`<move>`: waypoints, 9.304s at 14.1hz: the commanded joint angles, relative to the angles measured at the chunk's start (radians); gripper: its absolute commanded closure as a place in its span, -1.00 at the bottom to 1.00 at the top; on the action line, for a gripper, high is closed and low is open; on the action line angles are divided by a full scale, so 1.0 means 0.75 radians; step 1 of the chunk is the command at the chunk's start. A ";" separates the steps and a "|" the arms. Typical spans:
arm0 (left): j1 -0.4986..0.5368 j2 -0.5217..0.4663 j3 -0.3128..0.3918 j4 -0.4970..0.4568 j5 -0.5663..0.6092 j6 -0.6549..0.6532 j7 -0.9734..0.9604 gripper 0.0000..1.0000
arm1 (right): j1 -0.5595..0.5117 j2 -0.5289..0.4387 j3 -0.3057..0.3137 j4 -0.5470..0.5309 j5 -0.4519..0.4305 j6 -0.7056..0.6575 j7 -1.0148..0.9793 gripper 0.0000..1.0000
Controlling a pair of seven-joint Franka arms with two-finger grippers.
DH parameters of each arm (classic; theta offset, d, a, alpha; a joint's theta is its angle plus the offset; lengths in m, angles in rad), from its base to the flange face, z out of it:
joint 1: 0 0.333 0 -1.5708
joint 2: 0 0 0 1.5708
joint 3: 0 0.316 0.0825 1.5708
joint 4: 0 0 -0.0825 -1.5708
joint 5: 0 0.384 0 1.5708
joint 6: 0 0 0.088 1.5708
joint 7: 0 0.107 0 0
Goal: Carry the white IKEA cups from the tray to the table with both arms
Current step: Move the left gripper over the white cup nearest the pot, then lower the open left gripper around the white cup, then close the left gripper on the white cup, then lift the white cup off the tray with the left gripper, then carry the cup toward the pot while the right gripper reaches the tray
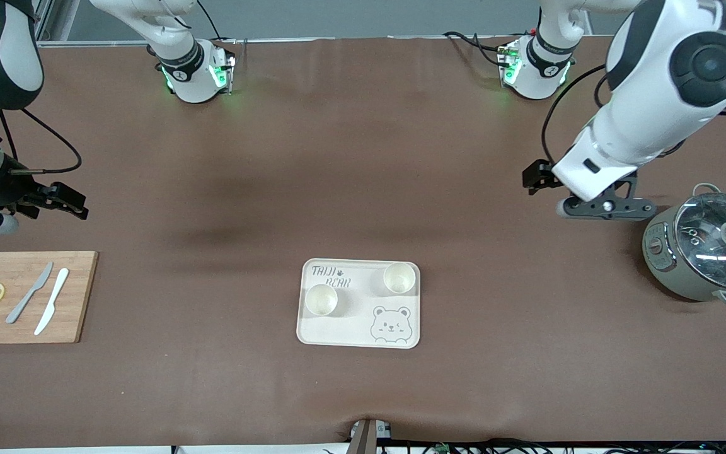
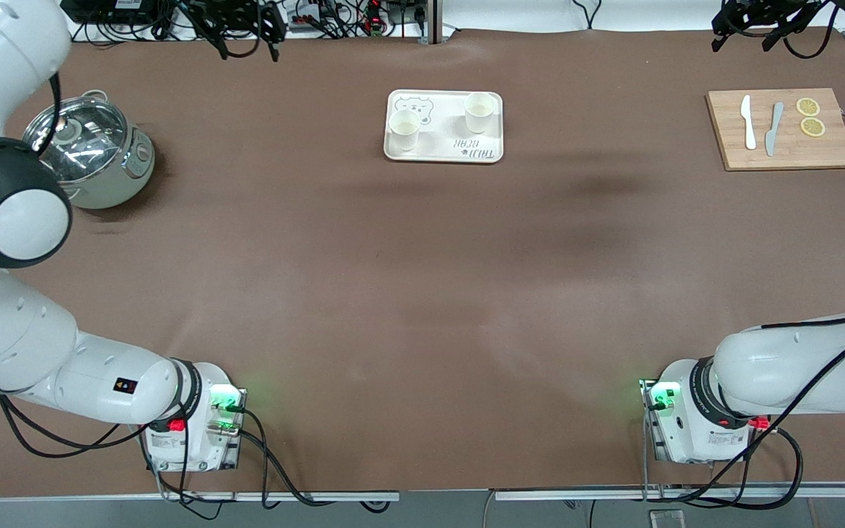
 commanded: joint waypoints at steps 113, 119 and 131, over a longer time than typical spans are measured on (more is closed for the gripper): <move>0.152 0.143 -0.094 -0.575 -0.017 0.971 0.316 1.00 | 0.501 0.244 0.010 0.314 -0.006 0.003 0.954 -1.00; 0.540 0.115 -0.352 -0.751 -0.042 1.106 0.539 1.00 | 0.587 0.493 0.008 0.578 -0.010 0.007 1.199 -1.00; 0.828 0.098 -0.559 -1.038 -0.024 1.407 0.676 1.00 | 0.714 0.843 0.004 0.787 -0.143 0.197 1.437 -1.00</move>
